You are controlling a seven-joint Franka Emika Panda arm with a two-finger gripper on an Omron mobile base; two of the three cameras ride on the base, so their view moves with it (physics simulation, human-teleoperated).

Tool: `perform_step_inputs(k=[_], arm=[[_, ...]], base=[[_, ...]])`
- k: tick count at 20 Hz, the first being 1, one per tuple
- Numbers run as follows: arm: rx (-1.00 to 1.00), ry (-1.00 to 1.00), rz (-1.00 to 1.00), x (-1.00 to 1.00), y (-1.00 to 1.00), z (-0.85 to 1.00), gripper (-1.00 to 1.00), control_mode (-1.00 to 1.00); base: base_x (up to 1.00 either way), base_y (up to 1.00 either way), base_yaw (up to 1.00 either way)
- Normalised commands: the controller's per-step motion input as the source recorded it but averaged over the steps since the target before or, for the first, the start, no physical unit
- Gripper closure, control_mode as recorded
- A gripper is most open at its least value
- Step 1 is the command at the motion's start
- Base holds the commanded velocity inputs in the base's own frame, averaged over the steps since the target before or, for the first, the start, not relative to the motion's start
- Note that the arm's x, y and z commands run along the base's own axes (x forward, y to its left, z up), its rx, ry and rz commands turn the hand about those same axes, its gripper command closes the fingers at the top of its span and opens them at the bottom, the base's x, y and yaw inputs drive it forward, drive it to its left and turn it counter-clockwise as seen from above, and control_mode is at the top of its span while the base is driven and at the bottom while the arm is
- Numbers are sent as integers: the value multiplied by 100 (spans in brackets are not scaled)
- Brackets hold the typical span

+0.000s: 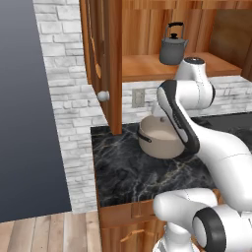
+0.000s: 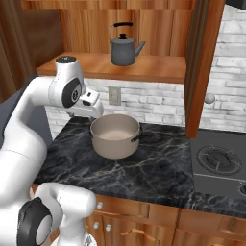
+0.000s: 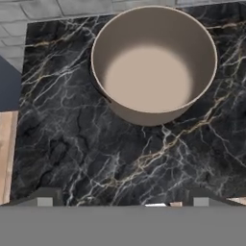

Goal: Pick the kettle from the cabinet and place it on a stove burner. Then pick the pot from the counter and place it on another stove burner. Finally, turn both burners on.

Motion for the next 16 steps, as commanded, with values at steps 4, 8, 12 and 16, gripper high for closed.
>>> perform_step_inputs(k=[4, 8, 12, 16], arm=[[-7, -5, -12, 0, 0, 14, -100, -100], [-11, -9, -12, 0, 0, 27, -100, -100], [-14, -9, -10, 0, 0, 35, -100, -100], [-15, -11, -9, 0, 0, 36, -100, -100]], base=[[0, 0, 0], [0, 0, 0], [0, 0, 0], [0, 0, 0]])
